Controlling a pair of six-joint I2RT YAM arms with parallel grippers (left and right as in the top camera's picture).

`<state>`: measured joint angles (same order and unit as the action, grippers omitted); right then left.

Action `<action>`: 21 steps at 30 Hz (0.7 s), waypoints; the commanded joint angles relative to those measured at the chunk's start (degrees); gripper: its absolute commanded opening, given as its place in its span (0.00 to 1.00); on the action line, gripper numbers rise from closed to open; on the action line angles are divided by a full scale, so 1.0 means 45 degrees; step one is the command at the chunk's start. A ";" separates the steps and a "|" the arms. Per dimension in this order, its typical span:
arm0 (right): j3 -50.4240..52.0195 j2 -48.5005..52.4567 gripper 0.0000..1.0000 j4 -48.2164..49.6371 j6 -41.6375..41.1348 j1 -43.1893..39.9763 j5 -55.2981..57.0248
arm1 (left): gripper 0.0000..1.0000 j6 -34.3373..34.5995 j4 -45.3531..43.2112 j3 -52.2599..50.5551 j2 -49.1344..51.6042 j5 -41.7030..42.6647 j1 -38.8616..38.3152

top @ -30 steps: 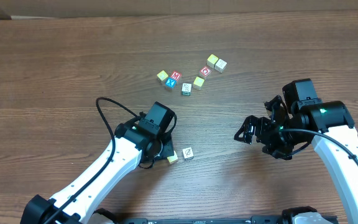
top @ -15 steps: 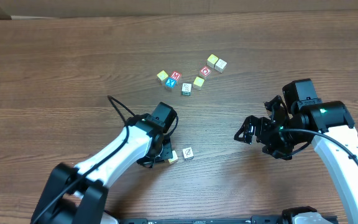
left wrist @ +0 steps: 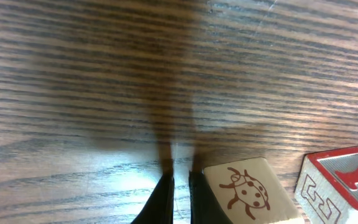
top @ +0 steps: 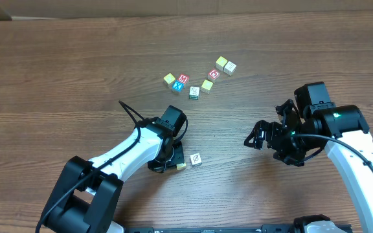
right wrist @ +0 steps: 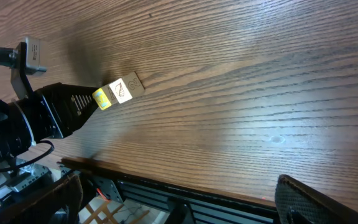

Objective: Flip 5 blocks

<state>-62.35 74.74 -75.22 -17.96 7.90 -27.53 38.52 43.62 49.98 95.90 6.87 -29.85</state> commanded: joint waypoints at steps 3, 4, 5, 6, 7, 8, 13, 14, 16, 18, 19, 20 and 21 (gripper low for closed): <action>-0.0316 -0.0078 1.00 0.0024 0.0083 -0.0019 0.0160 | 0.04 -0.0287 -0.0087 0.0170 0.0083 0.0233 0.0044; -0.0316 -0.0078 1.00 0.0024 0.0083 -0.0019 0.0160 | 0.04 -0.0282 -0.0121 0.0170 0.0083 0.0296 0.0044; -0.0316 -0.0078 1.00 0.0024 0.0083 -0.0019 0.0160 | 0.04 -0.0282 -0.0165 0.0170 0.0083 0.0393 0.0044; -0.0316 -0.0078 1.00 0.0024 0.0083 -0.0019 0.0160 | 0.04 -0.0277 -0.0214 0.0170 0.0083 0.0437 0.0044; -0.0316 -0.0078 1.00 0.0024 0.0083 -0.0019 0.0160 | 0.04 -0.0267 -0.0291 0.0170 0.0083 0.0559 0.0044; -0.0316 -0.0078 1.00 0.0024 0.0083 -0.0019 0.0160 | 0.04 -0.0223 -0.0330 0.0170 0.0083 0.0646 0.0044; -0.0316 -0.0078 1.00 0.0019 0.0083 -0.0019 0.0155 | 0.04 0.0636 -0.0398 0.0170 0.0083 0.1025 0.0044; -0.0316 -0.0078 1.00 0.0019 0.0083 -0.0019 0.0155 | 0.04 0.0908 -0.0398 0.0170 0.0083 0.1025 0.0044; -0.0316 -0.0078 1.00 0.0015 0.0083 -0.0019 0.0155 | 0.04 0.1345 -0.0393 0.0170 0.0083 0.1020 0.0044; -0.0316 -0.0078 1.00 0.0010 0.0083 -0.0019 0.0155 | 0.04 0.1855 -0.0389 0.0170 0.0083 0.1030 0.0044; -0.0316 -0.0078 1.00 0.0010 0.0083 -0.0019 0.0155 | 0.04 0.2098 -0.0393 0.0170 0.0083 0.1030 0.0044; -0.0316 -0.0078 1.00 0.0005 0.0083 -0.0019 0.0155 | 0.04 0.2234 -0.0389 0.0170 0.0083 0.1030 0.0044; -0.0316 -0.0078 1.00 0.0005 0.0083 -0.0019 0.0155 | 0.04 0.2370 -0.0403 0.0170 0.0083 0.1030 0.0044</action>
<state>-62.35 74.74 -75.24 -17.96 7.90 -27.42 44.97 41.95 49.98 95.90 10.72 -29.85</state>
